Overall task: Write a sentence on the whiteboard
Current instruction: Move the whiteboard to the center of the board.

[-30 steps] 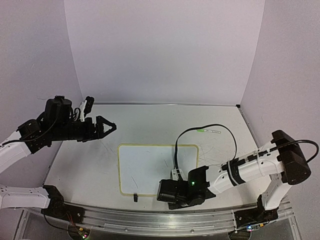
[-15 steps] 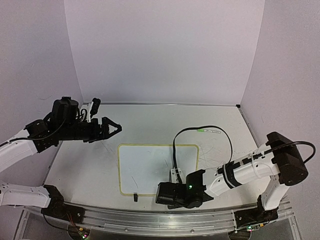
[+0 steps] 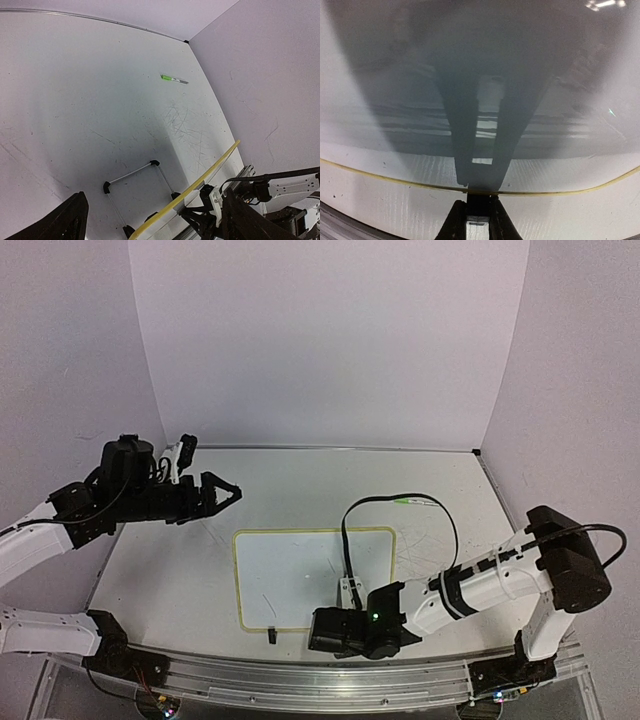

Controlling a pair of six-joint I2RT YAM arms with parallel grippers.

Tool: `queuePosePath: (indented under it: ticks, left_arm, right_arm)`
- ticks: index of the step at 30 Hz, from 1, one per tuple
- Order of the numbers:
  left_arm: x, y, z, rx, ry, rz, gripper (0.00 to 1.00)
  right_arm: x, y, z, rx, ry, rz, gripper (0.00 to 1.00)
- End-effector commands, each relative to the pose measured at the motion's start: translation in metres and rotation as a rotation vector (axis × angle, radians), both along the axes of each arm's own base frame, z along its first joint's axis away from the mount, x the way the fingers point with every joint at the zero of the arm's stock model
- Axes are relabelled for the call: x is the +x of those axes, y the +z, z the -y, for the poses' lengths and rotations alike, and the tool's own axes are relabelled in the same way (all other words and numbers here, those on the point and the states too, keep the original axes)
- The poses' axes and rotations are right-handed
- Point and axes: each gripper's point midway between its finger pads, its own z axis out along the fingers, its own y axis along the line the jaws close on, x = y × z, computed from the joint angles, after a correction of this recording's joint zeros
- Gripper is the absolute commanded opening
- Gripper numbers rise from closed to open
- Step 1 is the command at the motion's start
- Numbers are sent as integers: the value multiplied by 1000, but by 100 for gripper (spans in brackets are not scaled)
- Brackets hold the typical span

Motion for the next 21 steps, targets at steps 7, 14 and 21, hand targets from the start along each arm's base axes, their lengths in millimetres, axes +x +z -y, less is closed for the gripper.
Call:
queuePosePath:
  ticks: [7, 14, 21]
  left_arm:
    - [6, 20, -8, -40, 60, 65, 93]
    - [10, 21, -12, -36, 92, 71, 93]
    - [19, 19, -8, -12, 102, 69, 93]
  right_arm:
    - [25, 15, 3, -78, -21, 121, 0]
    - [54, 22, 18, -135, -33, 196, 0]
    - [89, 11, 14, -95, -50, 200, 0]
